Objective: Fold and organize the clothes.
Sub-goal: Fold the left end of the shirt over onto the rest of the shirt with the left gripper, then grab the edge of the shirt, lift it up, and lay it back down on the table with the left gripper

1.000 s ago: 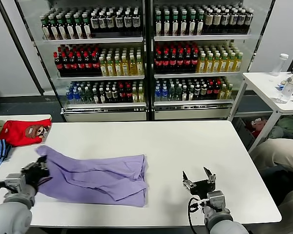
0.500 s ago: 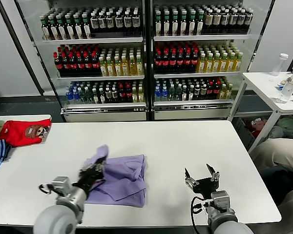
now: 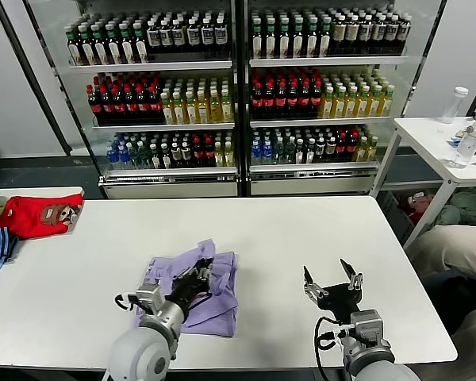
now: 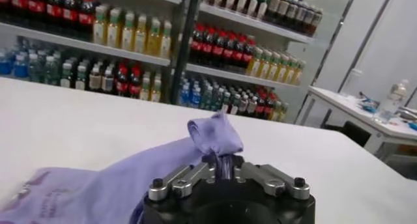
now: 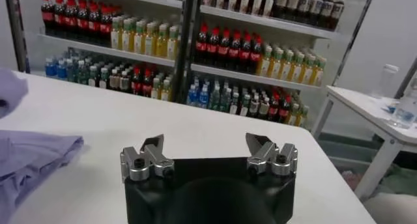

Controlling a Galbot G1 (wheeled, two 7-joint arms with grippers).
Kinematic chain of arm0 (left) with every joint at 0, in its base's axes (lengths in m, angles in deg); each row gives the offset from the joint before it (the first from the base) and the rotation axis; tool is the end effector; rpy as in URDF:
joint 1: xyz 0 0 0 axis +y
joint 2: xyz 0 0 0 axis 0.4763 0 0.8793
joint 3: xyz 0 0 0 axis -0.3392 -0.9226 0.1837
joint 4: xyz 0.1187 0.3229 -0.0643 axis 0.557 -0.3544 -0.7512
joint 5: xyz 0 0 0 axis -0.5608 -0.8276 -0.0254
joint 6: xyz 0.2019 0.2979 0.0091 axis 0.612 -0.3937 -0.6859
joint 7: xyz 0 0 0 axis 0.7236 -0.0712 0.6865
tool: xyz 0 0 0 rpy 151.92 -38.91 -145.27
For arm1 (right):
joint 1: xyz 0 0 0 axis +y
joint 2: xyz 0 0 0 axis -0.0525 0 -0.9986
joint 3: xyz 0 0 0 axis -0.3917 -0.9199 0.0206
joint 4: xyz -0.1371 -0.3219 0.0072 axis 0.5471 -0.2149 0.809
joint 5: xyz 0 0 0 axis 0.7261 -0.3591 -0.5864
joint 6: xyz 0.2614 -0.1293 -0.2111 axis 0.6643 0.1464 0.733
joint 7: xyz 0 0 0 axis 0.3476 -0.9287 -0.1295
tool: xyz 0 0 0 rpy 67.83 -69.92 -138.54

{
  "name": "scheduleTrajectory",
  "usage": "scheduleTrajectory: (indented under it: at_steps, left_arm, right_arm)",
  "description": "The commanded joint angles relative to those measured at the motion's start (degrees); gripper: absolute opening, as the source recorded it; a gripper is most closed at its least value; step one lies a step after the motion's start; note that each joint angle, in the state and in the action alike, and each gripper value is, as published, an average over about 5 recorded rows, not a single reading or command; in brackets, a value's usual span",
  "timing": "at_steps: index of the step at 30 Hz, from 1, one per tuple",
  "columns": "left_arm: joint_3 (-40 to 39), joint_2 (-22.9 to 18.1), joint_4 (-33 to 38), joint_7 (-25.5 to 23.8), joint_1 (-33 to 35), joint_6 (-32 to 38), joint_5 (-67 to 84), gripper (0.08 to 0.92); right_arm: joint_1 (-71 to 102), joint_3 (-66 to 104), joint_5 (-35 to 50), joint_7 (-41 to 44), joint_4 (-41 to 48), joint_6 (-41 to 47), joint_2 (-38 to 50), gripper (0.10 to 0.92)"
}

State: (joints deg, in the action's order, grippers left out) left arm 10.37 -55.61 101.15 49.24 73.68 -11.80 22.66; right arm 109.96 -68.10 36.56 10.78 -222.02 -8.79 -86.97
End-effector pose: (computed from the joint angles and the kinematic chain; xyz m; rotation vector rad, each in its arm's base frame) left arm 0.2600 -0.0336 -0.2433 -0.3965 -2.7152 0.3196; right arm 0.1902 0.0016 -0.2025 0.1556 -2.8528 0.2879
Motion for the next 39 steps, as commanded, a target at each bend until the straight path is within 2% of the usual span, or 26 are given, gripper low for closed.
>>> scheduleTrajectory:
  at_steps: [1,7,12,18,23,33,39]
  left_arm:
    - [0.4,0.0,3.4,1.0,-0.8,1.1,-1.1,0.331]
    - [10.9,5.6,9.1,1.2,4.8,1.8,-1.0,0.504]
    - [19.1,8.3,2.2,1.7,10.0,1.3,-2.8,0.651]
    - [19.0,6.6,-4.7,0.5,12.7,0.7,-4.1,0.801]
    - [17.4,5.3,-6.2,-1.4,11.7,0.8,-6.4,0.822]
    - [17.0,4.1,-8.9,-5.7,9.2,3.0,-3.7,0.814]
    - [16.8,3.7,-10.0,-6.9,8.1,3.3,-1.3,0.672]
  right_arm:
    - [-0.1,0.1,-0.1,0.2,-0.6,0.0,0.0,0.823]
    - [-1.2,-0.7,-0.3,0.8,0.0,0.1,-0.6,0.823]
    - [-1.5,-0.9,-1.0,1.5,0.5,-0.1,-1.0,0.823]
    - [-0.7,-0.7,-1.8,1.8,0.3,-0.3,-0.9,0.823]
    - [0.1,-0.5,-2.4,1.9,0.2,-0.5,-0.7,0.823]
    - [0.3,-0.6,-3.3,2.1,0.1,-0.6,-0.9,0.823]
    - [-0.2,-0.7,-3.4,2.2,0.7,-0.7,-1.1,0.823]
